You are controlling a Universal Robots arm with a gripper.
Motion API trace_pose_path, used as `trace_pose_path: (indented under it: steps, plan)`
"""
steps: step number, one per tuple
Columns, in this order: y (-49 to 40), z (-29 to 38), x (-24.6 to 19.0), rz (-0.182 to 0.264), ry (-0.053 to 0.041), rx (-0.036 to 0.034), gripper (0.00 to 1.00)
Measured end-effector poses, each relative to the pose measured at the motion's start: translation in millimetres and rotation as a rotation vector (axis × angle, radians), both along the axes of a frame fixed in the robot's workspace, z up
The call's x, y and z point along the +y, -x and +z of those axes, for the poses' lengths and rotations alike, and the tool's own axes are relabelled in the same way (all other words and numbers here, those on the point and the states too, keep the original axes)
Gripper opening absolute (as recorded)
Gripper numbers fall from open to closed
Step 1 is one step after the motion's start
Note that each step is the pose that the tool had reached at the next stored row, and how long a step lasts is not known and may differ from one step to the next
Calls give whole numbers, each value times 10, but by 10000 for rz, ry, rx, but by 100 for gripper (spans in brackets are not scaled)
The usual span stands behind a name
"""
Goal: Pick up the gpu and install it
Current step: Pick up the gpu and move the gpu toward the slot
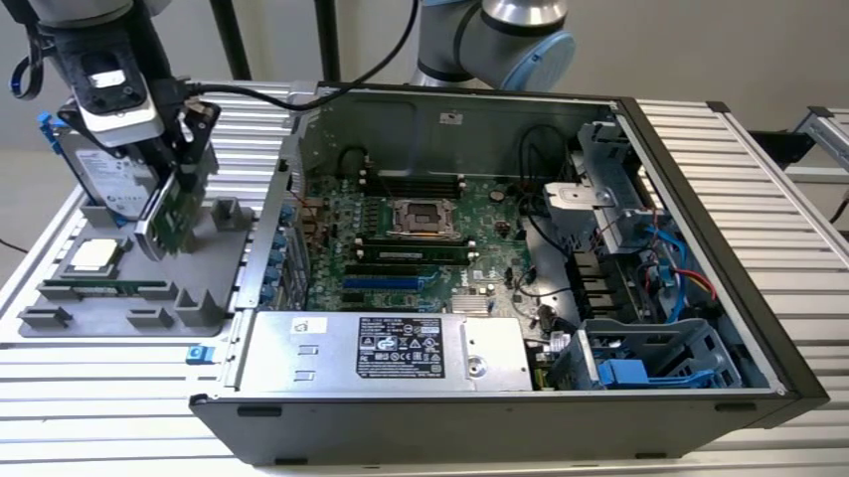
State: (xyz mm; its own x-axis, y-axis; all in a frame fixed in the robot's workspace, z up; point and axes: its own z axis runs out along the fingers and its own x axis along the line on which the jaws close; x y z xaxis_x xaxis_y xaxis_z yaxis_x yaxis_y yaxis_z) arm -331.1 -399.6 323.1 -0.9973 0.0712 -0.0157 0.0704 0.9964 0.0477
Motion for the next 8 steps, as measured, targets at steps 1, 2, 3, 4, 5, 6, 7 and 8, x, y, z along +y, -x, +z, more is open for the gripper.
trace_pose_path:
  steps: [1, 2, 3, 4, 5, 6, 7, 8]
  plan:
    - [0, 10, 0, 0, 0, 0, 0]
    - [0, 19, 0, 0, 0, 1, 0]
    - [0, 28, 0, 0, 0, 1, 0]
    - [0, 36, 0, 0, 0, 0, 0]
    - [0, 45, 0, 0, -1, -1, 0]
    - [0, 55, 0, 0, 0, 0, 0]
    - [0, 66, 0, 0, -1, 0, 0]
    - [0, 75, 0, 0, 0, 0, 0]
